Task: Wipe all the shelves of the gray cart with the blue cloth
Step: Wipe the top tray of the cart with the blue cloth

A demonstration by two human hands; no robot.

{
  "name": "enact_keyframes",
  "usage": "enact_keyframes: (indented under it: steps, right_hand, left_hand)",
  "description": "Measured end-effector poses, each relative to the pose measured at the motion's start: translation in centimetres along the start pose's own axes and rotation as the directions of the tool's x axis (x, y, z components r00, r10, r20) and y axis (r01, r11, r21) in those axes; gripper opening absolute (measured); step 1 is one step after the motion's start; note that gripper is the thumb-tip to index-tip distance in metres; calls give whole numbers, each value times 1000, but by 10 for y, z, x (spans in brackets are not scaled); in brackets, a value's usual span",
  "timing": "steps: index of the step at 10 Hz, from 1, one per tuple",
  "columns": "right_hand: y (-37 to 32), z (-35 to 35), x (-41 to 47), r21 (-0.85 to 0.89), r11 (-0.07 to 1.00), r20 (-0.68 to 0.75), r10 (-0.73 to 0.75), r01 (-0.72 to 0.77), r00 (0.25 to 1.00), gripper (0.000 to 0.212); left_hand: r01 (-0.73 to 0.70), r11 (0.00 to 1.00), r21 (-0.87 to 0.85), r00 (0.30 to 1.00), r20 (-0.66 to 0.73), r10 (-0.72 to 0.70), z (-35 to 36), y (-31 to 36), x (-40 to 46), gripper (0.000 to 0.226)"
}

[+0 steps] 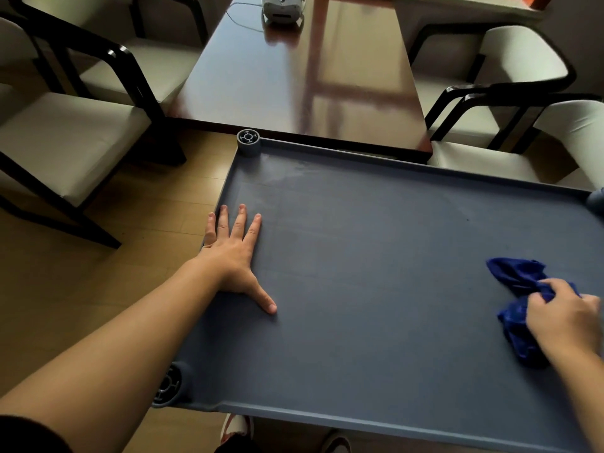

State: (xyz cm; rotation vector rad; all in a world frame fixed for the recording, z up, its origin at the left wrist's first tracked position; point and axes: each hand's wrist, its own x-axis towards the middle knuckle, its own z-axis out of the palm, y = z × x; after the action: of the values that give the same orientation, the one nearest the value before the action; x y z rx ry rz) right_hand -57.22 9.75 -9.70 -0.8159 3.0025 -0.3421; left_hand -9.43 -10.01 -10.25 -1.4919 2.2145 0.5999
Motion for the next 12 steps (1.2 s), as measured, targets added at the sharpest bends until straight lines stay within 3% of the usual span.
enact_keyframes:
  steps: [1, 2, 3, 4, 6, 7, 8, 9, 10, 11, 12]
  right_hand:
    - [-35, -5, -35, 97, 987, -52, -125, 129, 991, 27]
    - [-103, 3, -114, 255, 837, -49, -489, 484, 871, 32]
    - [-130, 22, -167, 226, 717, 51, -685, 659, 727, 34]
    - [-115, 27, -159, 195, 718, 79, -690, 668, 719, 31]
    - [-9, 15, -74, -19, 916, 31, -401, 402, 915, 30]
    - [48, -4, -41, -139, 963, 44, -225, 229, 973, 29]
    - [100, -21, -18, -176, 972, 95, -140, 155, 986, 36]
    - [82, -27, -23, -102, 988, 122, -106, 119, 987, 38]
    - [42, -29, -37, 190, 979, 49, -87, 76, 995, 35]
    - [12, -27, -51, 284, 937, -13, -207, 202, 978, 27]
    - [-40, -20, -92, 434, 806, -19, -439, 403, 898, 27]
  left_hand:
    - [4, 1000, 0, 1000, -1, -4, -1, 0, 0, 193]
    - [5, 1000, 3, 1000, -14, -5, 1, -1, 1, 193]
    - [6, 1000, -1, 999, -34, -7, 3, -5, 4, 192]
    - [2, 1000, 11, 999, -35, -2, 5, -5, 5, 192]
    - [17, 999, 32, 999, -50, -15, 6, 0, 2, 193]
    - [32, 999, 35, 998, -50, -30, 7, -1, 3, 193]
    - [41, 996, 78, 997, -64, -36, 5, 2, 1, 193]
    - [52, 997, 60, 998, -50, -49, -2, 4, -2, 192]
    - [56, 994, 96, 995, -84, -48, -6, 12, -15, 182]
    - [37, 993, 111, 988, -150, -20, 1, 22, -29, 163]
    - [71, 995, 69, 970, -238, -52, 24, 41, -62, 137]
